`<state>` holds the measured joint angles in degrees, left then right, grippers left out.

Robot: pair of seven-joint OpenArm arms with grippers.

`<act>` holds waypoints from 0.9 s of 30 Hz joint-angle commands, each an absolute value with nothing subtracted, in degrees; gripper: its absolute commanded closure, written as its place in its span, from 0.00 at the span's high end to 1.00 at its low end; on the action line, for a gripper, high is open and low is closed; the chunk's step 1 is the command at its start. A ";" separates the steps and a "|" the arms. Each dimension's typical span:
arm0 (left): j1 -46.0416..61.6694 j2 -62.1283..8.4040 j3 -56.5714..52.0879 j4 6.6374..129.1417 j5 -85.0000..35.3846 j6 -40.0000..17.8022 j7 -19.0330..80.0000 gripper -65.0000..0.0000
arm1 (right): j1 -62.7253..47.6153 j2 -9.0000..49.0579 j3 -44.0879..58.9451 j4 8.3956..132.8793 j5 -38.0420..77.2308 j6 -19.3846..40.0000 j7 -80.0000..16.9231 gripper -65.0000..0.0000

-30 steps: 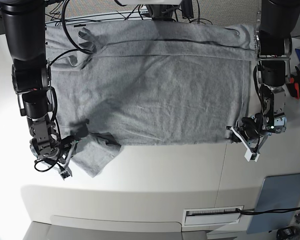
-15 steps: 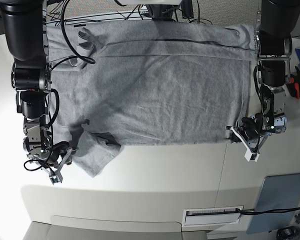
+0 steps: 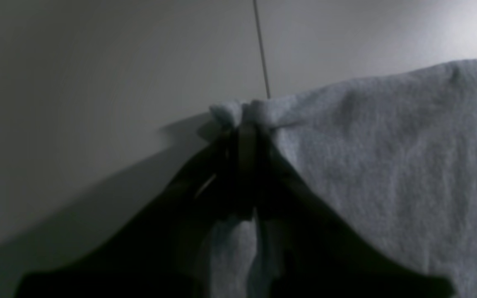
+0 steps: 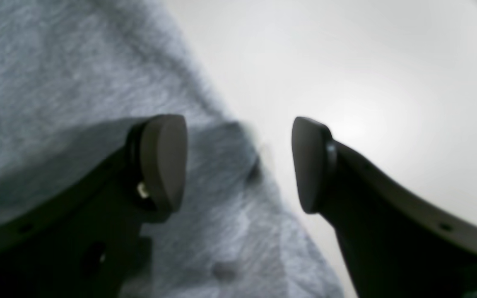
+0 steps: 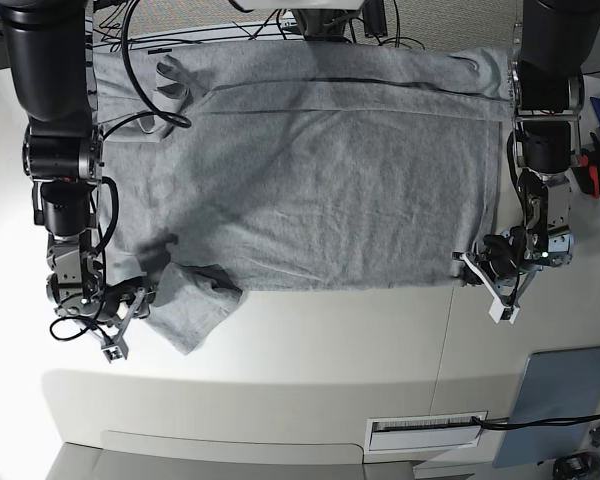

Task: Fold the T-shirt properly
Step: 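Grasp the opposite shirt edge corners with both grippers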

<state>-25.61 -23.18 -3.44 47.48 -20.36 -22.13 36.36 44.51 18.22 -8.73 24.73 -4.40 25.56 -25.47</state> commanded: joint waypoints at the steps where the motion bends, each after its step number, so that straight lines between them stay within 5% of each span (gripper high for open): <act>1: -26.22 -23.81 -3.46 47.59 -18.85 -21.71 38.52 0.00 | 45.39 18.90 -8.58 25.47 -4.12 25.45 -24.67 0.60; 9: -26.22 -23.79 -3.46 47.59 -18.85 -21.74 38.52 0.00 | 42.72 18.90 -8.58 25.50 -4.58 25.45 -24.18 0.58; 14: -26.20 -23.79 -3.46 47.59 -18.85 -21.74 38.52 0.00 | 42.83 18.87 -8.58 25.50 -6.04 25.45 -26.15 0.23; 19: -26.20 -23.79 -3.46 47.59 -19.00 -21.74 38.50 0.00 | 42.85 18.90 -8.58 25.50 -10.59 23.62 -26.39 0.06; 24: -26.17 -23.81 -3.46 47.59 -19.25 -21.74 38.54 0.00 | 43.03 18.90 -8.58 26.33 -10.57 23.31 -21.74 0.09; 27: -26.17 -23.79 -3.46 47.59 -19.25 -21.74 38.54 0.00 | 43.03 18.98 -8.58 29.36 -10.57 23.31 -21.71 0.27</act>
